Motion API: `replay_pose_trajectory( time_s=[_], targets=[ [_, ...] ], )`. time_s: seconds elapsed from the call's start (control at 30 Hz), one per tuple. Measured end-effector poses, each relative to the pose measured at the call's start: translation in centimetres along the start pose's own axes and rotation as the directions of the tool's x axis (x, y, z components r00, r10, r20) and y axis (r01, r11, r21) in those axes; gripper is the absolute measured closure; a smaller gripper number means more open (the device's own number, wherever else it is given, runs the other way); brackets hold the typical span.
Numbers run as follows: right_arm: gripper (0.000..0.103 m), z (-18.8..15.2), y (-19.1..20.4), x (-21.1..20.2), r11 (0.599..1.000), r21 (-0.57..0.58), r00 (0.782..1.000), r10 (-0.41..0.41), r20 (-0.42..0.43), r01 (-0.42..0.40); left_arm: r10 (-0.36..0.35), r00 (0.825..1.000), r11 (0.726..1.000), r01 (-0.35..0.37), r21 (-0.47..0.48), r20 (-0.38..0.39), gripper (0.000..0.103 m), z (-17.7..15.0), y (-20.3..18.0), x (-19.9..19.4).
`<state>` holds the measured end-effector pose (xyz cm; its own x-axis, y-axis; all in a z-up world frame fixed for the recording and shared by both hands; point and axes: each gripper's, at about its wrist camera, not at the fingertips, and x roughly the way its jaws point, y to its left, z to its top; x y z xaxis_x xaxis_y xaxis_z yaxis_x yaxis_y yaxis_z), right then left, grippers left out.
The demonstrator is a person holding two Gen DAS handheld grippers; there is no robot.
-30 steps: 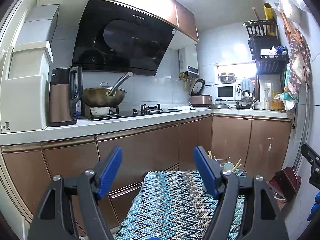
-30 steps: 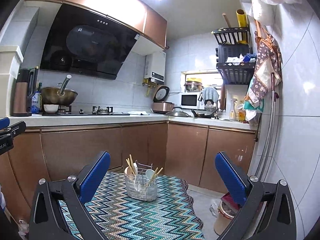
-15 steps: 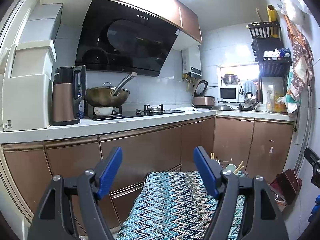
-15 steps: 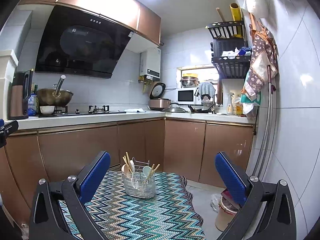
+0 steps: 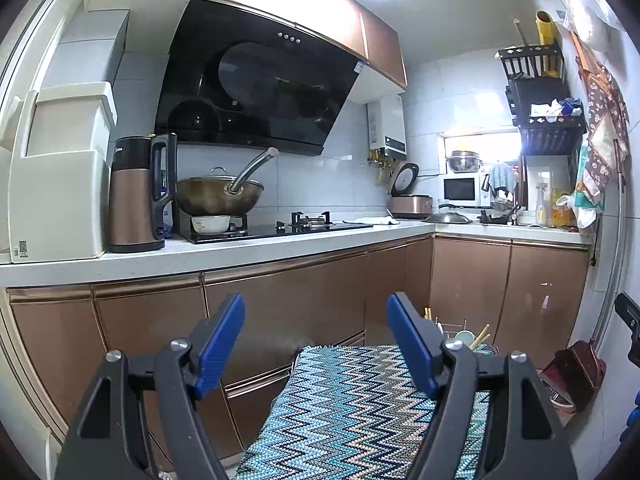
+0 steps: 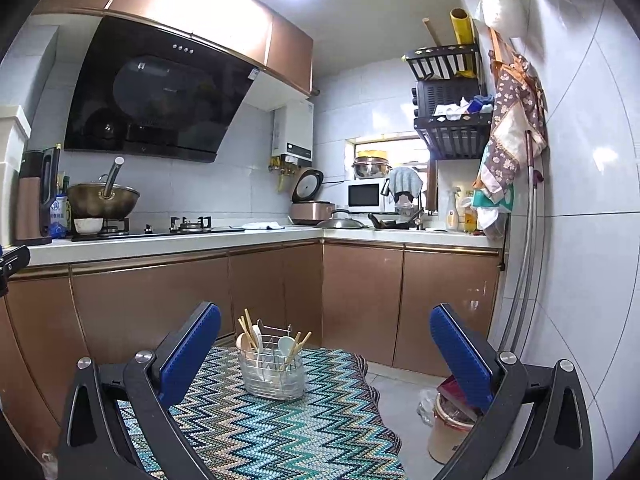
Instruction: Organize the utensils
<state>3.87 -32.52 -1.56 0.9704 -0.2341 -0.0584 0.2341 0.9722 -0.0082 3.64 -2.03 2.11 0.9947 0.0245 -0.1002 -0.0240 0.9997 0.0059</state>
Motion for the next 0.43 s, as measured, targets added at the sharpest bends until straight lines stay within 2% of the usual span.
replay_pose_trajectory(
  time_s=[0.43],
  targets=[
    [0.000,-0.4,1.0,0.3,1.000,-0.028,1.000,0.003,-0.011,-0.004,-0.003,1.000,1.000,0.003,0.001,-0.014,0.031,-0.2,0.1,0.1]
  ],
)
